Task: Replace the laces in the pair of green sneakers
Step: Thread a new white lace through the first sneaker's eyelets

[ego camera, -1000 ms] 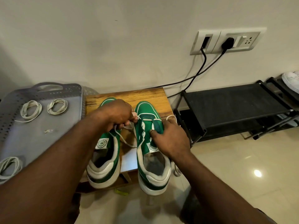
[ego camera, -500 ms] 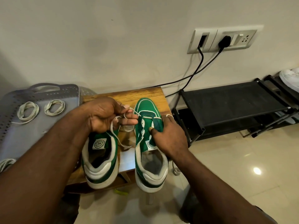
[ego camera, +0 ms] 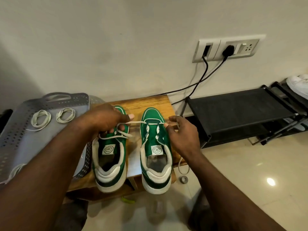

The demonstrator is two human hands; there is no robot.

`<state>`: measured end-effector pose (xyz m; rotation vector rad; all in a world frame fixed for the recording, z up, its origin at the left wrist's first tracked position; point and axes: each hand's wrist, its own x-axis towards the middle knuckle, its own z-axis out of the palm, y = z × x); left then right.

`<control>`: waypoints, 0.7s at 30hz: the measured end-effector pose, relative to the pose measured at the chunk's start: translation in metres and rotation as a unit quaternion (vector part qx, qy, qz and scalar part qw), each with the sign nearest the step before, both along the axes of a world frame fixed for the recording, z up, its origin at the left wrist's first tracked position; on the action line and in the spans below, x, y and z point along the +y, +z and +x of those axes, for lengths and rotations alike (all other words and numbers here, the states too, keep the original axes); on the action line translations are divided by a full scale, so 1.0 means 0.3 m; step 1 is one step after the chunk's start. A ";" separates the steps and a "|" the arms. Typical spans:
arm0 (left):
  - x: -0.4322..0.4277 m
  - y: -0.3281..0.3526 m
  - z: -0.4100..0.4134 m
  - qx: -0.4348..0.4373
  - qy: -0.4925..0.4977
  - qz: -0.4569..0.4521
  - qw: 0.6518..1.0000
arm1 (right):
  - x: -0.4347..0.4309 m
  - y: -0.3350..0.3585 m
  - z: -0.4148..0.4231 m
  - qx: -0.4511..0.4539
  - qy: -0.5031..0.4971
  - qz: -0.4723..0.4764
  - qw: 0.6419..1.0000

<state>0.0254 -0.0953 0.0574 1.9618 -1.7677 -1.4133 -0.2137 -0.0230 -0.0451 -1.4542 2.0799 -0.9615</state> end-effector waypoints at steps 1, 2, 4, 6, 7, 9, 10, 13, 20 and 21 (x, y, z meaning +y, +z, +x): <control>0.019 0.015 0.009 0.000 0.000 -0.004 1.000 | 0.009 0.014 -0.010 -0.026 -0.010 -0.018 0.999; 0.042 0.036 0.014 0.015 0.007 -0.014 1.000 | 0.023 0.036 -0.022 -0.061 -0.020 -0.034 0.997; 0.088 0.076 0.013 0.057 0.032 -0.062 0.996 | 0.052 0.091 -0.036 -0.138 -0.033 -0.054 0.988; 0.149 0.154 -0.001 0.102 0.036 -0.108 0.988 | 0.095 0.190 -0.039 -0.184 -0.026 -0.073 0.980; 0.175 0.200 -0.014 0.142 0.030 -0.111 0.983 | 0.109 0.243 -0.039 -0.197 -0.015 -0.081 0.977; 0.218 0.296 -0.046 0.241 0.020 -0.089 0.966 | 0.125 0.348 -0.038 -0.213 0.012 -0.091 0.973; 0.243 0.355 -0.060 0.275 0.012 -0.085 0.958 | 0.134 0.411 -0.037 -0.218 0.026 -0.097 0.971; 0.302 0.504 -0.095 0.288 -0.006 -0.107 0.952 | 0.165 0.585 -0.034 -0.227 0.048 -0.105 0.967; 0.423 0.768 -0.108 0.385 0.035 -0.120 0.914 | 0.247 0.901 0.023 -0.218 0.082 -0.136 0.963; 0.435 0.796 -0.108 0.387 0.030 -0.138 0.911 | 0.254 0.938 0.035 -0.222 0.083 -0.142 0.961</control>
